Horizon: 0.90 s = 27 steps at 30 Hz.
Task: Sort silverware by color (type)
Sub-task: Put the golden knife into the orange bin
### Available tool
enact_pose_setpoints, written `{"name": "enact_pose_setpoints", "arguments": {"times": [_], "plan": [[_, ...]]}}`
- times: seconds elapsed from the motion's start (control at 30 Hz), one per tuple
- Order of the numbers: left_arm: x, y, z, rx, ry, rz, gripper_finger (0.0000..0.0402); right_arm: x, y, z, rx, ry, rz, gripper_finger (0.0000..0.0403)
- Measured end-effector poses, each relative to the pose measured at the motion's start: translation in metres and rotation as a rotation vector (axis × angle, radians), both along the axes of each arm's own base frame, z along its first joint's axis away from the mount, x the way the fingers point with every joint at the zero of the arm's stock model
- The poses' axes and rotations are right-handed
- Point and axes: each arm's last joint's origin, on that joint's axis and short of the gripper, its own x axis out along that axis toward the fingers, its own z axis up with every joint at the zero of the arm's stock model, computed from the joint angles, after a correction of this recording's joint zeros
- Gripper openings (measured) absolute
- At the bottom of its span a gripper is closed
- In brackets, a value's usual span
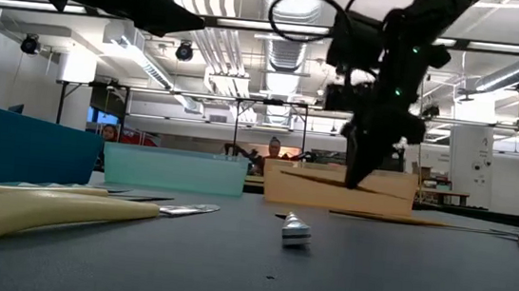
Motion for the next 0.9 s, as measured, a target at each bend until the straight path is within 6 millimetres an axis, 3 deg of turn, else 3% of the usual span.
{"name": "enact_pose_setpoints", "arguments": {"times": [0.3,0.57,0.9], "plan": [[0.0,0.001,0.002,0.014,-0.021,0.025,0.0037,0.028,-0.006,0.051,-0.067,-0.147,0.082,0.0013],[-0.007,0.004,0.01,0.065,-0.052,0.116,0.0037,0.045,-0.041,0.103,-0.194,-0.282,0.121,0.0013],[-0.024,0.01,0.022,0.115,-0.113,0.177,0.0037,0.053,-0.107,0.106,-0.246,-0.11,0.132,0.0013]]}}
